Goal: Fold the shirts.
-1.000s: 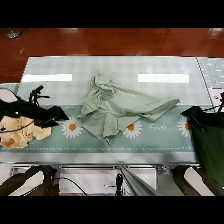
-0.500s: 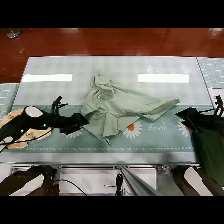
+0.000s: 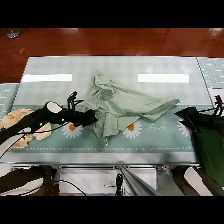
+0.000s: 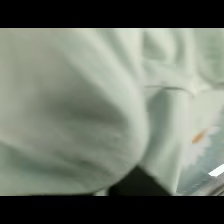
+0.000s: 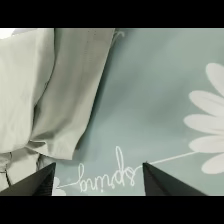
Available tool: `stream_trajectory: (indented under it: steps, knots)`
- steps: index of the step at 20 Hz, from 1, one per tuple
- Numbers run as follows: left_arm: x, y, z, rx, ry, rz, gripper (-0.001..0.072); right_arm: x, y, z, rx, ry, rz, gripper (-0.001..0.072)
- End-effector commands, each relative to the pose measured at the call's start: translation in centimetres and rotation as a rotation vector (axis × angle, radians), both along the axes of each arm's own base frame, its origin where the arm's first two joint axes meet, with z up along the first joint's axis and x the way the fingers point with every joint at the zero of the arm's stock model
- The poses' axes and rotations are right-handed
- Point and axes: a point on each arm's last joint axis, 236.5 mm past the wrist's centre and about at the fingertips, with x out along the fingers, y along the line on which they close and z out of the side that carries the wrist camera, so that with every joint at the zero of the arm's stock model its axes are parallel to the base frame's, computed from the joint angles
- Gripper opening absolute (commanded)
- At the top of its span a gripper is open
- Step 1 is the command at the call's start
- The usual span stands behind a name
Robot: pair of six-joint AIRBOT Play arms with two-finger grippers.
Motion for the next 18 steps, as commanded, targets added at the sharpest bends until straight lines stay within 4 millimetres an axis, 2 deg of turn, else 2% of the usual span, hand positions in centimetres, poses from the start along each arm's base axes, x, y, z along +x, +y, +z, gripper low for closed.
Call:
stream_trajectory:
  steps: [1,3,6,8,11,14,17,18]
  knots:
    - [2.1,-1.5,2.1,-0.053,-0.041,-0.017,0.0028,0.4,-0.6,-0.1,-0.016,-0.009,-0.024,0.0622]
    - [2.8,-1.4,3.4,-0.076,-0.058,-0.040,0.0028,1.5,-1.7,0.2,-0.033,-0.034,-0.079,0.0622]
    - [3.5,-1.2,4.2,-0.089,-0.066,-0.037,0.0028,4.7,-3.3,1.4,-0.018,-0.098,-0.160,0.0621]
    - [3.5,-1.3,4.2,-0.090,-0.065,-0.039,0.0028,6.0,-3.5,0.8,0.006,-0.077,-0.155,0.0622]
    - [3.4,-1.3,4.2,-0.092,-0.062,-0.043,0.0028,8.6,-2.2,-1.0,0.030,-0.029,-0.087,0.0621]
    - [3.1,-1.4,4.3,-0.096,-0.055,-0.050,0.0028,11.6,-0.1,-2.6,0.054,0.013,-0.011,0.0621]
    - [3.1,-1.4,4.3,-0.096,-0.055,-0.050,0.0028,13.8,1.8,-4.3,0.089,0.068,0.009,0.0620]
    - [3.1,-1.4,4.3,-0.096,-0.055,-0.050,0.0028,14.3,2.3,-4.9,0.097,0.086,0.013,0.0551]
